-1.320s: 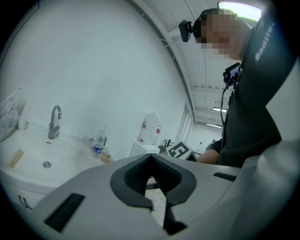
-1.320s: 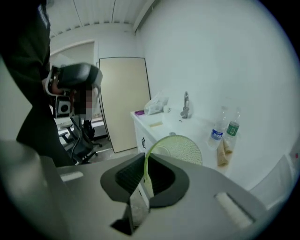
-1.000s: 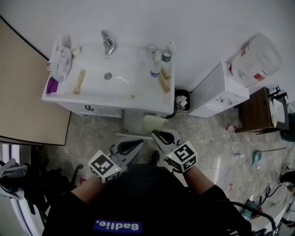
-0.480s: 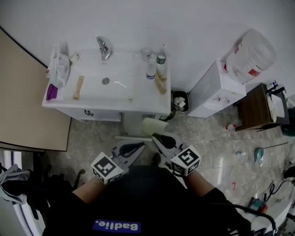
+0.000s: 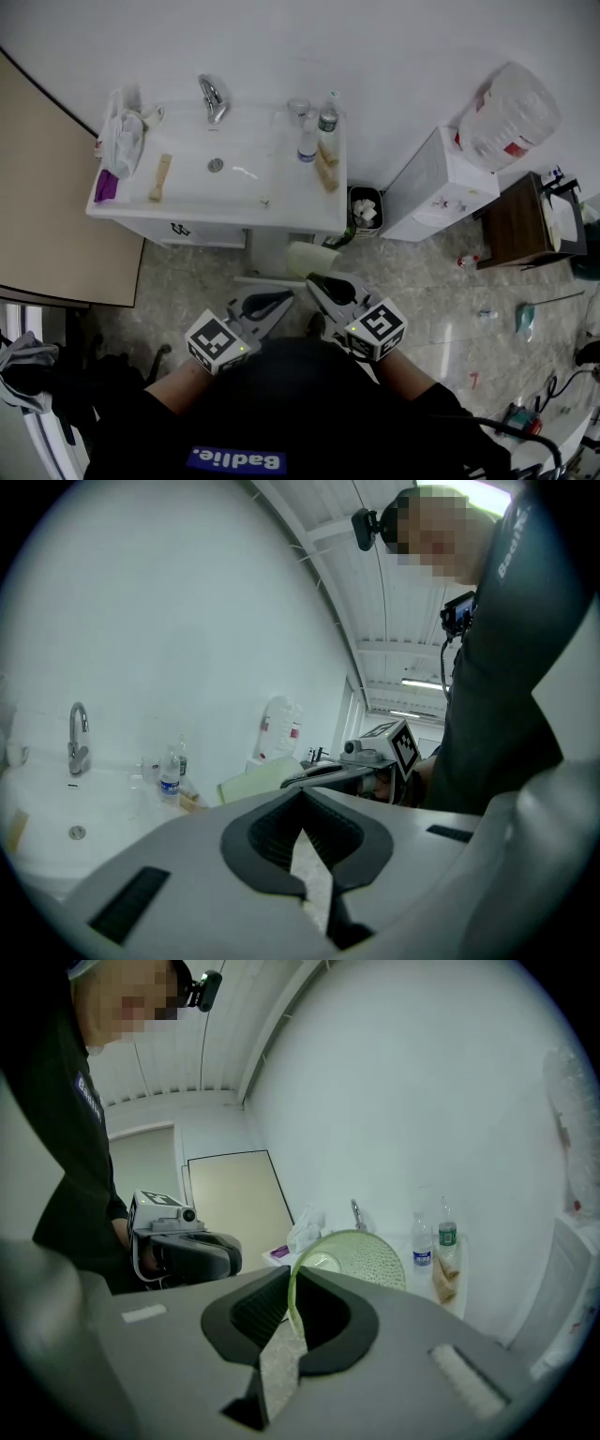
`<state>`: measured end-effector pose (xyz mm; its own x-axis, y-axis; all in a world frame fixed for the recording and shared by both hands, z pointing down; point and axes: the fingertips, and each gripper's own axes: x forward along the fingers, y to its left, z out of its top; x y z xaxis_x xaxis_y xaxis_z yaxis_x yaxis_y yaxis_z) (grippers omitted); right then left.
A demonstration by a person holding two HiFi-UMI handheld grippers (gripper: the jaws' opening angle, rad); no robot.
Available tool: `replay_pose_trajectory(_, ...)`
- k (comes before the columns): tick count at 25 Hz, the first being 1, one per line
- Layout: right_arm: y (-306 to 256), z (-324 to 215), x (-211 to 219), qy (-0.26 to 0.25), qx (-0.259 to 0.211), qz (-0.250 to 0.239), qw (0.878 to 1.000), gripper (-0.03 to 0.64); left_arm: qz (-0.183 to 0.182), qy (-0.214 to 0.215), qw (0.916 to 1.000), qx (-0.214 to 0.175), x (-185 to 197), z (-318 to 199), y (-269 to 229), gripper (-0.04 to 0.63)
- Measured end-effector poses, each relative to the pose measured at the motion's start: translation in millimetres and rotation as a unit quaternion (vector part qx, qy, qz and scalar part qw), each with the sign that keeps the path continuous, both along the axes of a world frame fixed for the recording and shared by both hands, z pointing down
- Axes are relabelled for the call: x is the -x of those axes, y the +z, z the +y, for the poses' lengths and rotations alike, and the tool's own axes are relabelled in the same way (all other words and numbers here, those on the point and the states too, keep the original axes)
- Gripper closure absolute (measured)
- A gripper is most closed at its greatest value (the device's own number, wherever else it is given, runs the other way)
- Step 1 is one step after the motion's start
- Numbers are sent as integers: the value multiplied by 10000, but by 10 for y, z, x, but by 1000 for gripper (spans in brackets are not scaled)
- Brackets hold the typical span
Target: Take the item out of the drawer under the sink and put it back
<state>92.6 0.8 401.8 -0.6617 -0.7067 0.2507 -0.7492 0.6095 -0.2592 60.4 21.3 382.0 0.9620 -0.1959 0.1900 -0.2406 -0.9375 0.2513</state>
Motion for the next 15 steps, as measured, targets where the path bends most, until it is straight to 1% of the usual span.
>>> replay_pose_trajectory(3,-1,-3,11,16,0,12,10000,595,-62,36,10000,-65,7,24,11,589)
replay_pose_trajectory(7,10,-4,35,25,1,26,10000,594,86,84,9999,50,31,44,-1,589)
replay_pose_trajectory(15,123,19,87,-79,101,169,9998,594,100,-30,9999,58,86,66,13,589)
